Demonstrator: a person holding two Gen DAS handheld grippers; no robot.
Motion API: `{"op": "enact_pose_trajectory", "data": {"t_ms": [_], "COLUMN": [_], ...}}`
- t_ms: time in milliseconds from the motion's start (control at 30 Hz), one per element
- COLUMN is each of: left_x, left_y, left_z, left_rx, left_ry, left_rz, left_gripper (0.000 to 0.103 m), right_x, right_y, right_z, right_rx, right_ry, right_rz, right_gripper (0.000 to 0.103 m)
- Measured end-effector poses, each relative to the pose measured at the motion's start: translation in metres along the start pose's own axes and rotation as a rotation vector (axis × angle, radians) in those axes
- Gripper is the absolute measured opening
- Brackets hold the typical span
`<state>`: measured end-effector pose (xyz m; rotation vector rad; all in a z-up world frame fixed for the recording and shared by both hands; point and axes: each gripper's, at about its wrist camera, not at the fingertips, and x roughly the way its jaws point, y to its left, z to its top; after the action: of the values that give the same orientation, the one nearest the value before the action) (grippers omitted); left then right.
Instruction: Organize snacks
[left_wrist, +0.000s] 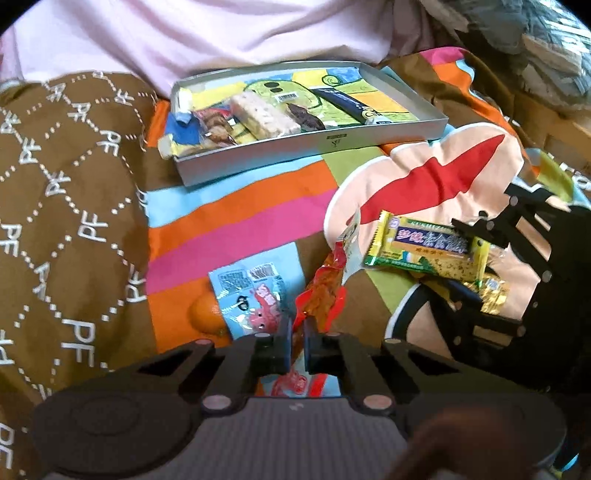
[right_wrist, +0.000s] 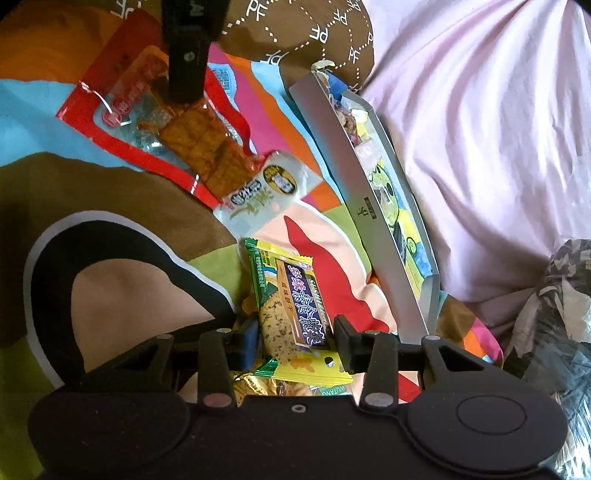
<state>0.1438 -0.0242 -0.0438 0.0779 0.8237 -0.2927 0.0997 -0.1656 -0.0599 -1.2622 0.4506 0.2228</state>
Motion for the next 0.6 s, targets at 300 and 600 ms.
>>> {"op": "enact_pose_trajectory", "data": {"t_ms": [300,600], "left_x": [0.015,0.030], "left_y": [-0.004,-0.012], "left_z": [0.004,0.010], "left_rx": [0.027,0.049], "left_ry": [0.030,0.039], "left_rz": [-0.082,-0.072], "left_gripper": [0.012,0.013], "right_x": [0.000,0.004], "right_y": [0.000,0.005], "right_z": [-0.001,-0.001], "right_rx": [0.008,-0.016], "right_ry": [0.003,0.011], "right_rz": [0.036,0.038], "right_gripper": [0.043,0.043]}}
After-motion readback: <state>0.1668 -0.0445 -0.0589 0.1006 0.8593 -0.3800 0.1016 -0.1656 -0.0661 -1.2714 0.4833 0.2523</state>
